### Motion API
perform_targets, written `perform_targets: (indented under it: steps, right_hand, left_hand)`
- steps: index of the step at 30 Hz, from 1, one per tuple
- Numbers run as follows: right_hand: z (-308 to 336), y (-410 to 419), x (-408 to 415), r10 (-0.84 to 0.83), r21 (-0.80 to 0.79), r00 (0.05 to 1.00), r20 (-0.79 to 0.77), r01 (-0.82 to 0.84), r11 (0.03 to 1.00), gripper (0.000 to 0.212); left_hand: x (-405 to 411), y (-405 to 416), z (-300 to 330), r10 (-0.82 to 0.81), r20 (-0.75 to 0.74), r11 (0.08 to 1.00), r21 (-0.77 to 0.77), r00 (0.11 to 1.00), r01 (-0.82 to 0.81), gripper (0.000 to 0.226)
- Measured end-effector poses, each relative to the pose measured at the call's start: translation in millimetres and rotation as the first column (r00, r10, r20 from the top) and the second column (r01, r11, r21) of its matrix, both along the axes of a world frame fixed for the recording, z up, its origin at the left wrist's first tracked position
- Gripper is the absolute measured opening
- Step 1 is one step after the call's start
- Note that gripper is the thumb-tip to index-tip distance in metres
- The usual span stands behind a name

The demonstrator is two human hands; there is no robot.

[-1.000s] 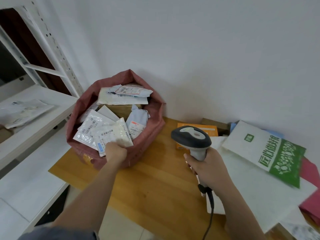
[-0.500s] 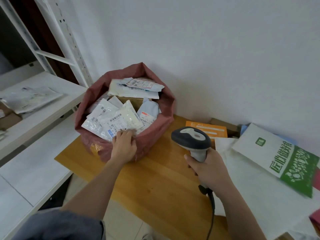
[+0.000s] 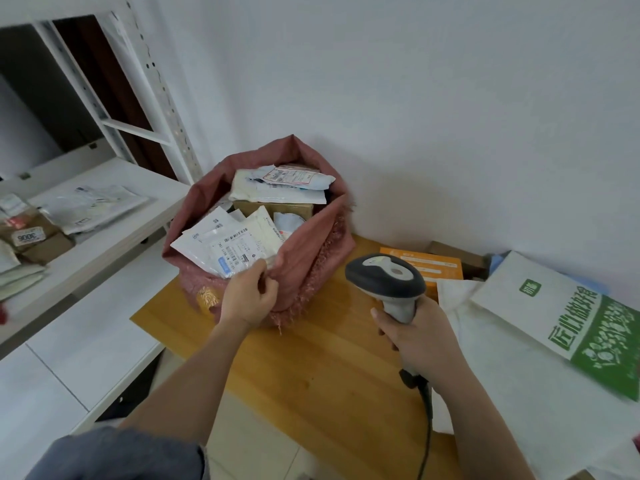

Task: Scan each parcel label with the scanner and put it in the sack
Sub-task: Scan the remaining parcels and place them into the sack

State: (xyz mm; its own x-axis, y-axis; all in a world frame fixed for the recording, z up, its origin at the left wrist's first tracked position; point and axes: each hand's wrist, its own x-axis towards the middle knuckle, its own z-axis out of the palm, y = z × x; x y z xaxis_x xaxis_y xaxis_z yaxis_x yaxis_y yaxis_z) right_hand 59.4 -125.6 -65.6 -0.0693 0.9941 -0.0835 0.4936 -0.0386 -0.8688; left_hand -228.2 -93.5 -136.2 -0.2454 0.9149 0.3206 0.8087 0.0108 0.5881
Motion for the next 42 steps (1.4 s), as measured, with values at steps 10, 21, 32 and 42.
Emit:
perform_targets:
  steps: [10,21,32,42]
  right_hand:
    - [2.7,-5.3,7.7,0.014,-0.007,1.0,-0.013,-0.014,1.0,0.018]
    - [-0.8,-8.5,41.4,-0.064,0.004,0.997,-0.034,0.064,0.998,0.017]
    - [-13.5,-24.8,124.3,-0.253,-0.074,0.966,-0.043,0.25,0.965,0.014]
    - [-41.7,-54.1,209.4,-0.428,-0.11,0.902,-0.049,0.421,0.9,0.014]
  left_hand:
    - [15.6,13.2,6.4,0.098,-0.317,0.952,-0.246,0.943,-0.182,0.01]
    - [43.5,11.2,0.5,0.176,-0.33,0.884,-0.361,0.928,-0.296,0.03]
    - [167.4,30.3,-12.9,-0.124,-0.193,0.961,-0.268,0.973,0.069,0.027]
    - [291.0,7.3,-64.1,-0.567,0.058,0.66,-0.565,0.821,0.496,0.05]
